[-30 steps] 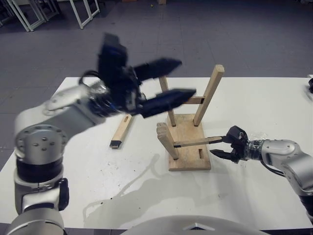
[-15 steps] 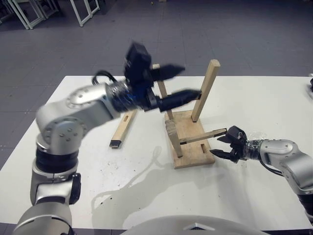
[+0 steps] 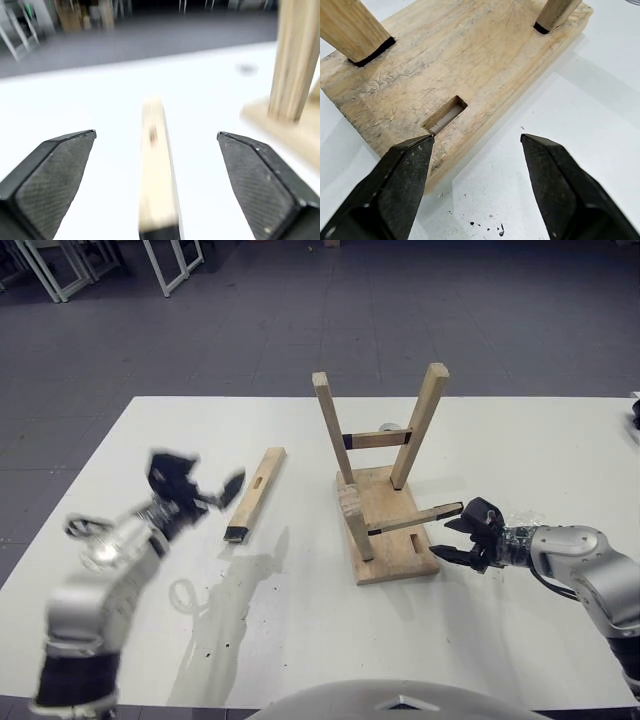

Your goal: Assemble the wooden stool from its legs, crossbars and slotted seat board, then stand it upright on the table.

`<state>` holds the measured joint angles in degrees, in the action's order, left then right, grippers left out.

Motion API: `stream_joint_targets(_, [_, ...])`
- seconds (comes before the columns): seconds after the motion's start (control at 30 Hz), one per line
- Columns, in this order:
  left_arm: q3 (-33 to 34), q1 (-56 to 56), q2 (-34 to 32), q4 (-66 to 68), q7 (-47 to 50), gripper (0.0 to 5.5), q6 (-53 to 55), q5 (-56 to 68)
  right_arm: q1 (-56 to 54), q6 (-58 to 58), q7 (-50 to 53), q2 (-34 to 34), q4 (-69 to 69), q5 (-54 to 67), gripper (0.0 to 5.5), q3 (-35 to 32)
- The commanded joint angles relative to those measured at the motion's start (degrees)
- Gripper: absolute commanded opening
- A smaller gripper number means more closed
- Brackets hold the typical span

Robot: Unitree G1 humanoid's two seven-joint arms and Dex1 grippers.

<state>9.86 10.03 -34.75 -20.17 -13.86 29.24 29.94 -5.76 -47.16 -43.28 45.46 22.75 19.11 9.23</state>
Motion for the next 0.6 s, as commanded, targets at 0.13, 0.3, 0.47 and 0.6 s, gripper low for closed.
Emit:
stream_joint_targets(0.13, [-0.97,0.64,5.22,11.11,-2.82,4.47,-8.28,-6.74,-0.99,-0.35,-0.26,0.15,-0.18,-0.45,3.2,0.12])
stream_joint_targets(0.3, [-2.93,-2.32,7.43,19.12,-7.14,4.19,-10.98,-9.03,-1.23,-0.24,-0.47,-0.11,-0.42,-0.83,3.2,0.25])
stream_joint_targets(0.47, [-4.6,-5.82,8.52,25.41,-9.23,3.3,-12.5,-12.13,-1.43,-0.4,-0.45,-0.29,-0.74,-0.96,3.2,0.12])
stream_joint_targets(0.6, [-5.15,-6.63,8.75,26.42,-9.17,2.71,-11.54,-14.24,-1.91,-1.19,-0.14,-0.38,-1.57,-0.49,3.2,-1.18])
